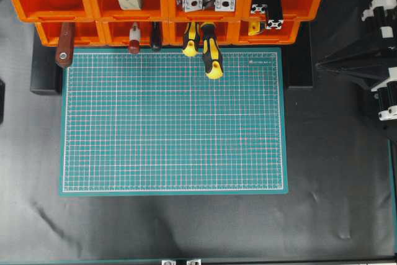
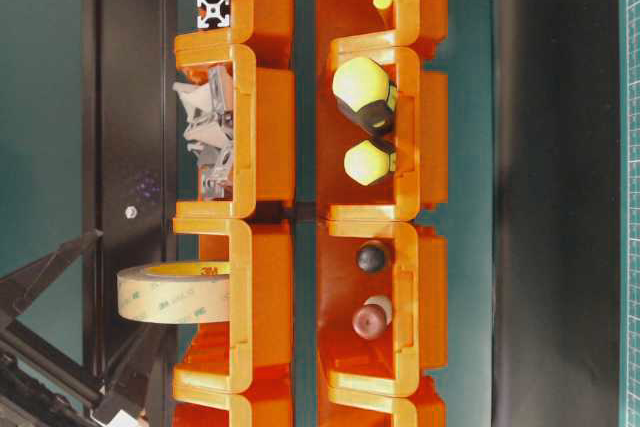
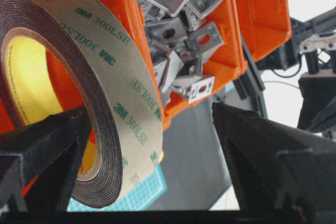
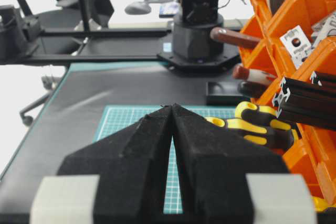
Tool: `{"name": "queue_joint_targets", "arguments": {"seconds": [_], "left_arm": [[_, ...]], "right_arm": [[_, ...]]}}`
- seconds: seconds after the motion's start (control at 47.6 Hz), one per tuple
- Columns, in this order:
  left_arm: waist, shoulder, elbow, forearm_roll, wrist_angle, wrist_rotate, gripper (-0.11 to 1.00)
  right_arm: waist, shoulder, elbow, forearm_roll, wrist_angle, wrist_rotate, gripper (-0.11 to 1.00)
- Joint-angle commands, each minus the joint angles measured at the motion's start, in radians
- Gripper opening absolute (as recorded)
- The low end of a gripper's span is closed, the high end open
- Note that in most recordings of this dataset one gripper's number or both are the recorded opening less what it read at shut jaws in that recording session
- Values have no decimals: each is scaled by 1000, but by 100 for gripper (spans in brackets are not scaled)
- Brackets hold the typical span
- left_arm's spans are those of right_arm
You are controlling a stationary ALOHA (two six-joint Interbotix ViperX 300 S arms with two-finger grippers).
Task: Pick foam from container rack with left arm.
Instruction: 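Grasp the 3M foam tape roll in the orange bin with the left gripper, then lift the tape roll out and carry it down onto the green mat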
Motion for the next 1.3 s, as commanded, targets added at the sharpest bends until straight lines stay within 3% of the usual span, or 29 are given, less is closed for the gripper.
{"name": "queue_joint_targets", "arguments": {"seconds": [0.0,0.147,0.315,0.399,0.631,0.841,0.946,1.282], "left_arm": [[0,-11,-8,5,-12,-2,86],[2,-12,3,5,-12,-2,73],[0,-15,15,5,-25,2,42],[0,-25,25,5,-58,2,32],[-17,-49,25,5,-170,6,31],[-87,-61,-28,5,-160,26,29],[-160,-67,-72,5,-137,86,29],[-394,-14,-143,9,-67,374,29]], "right_arm": [[3,6,-31,2,0,2,-1],[3,6,-31,2,0,2,-1],[6,6,-31,2,2,3,-1],[9,5,-31,2,8,3,-1],[18,3,-31,2,8,3,-1],[20,5,-31,2,8,3,-1],[20,3,-31,2,6,2,-1],[21,-6,-34,2,-2,3,-1]]}}
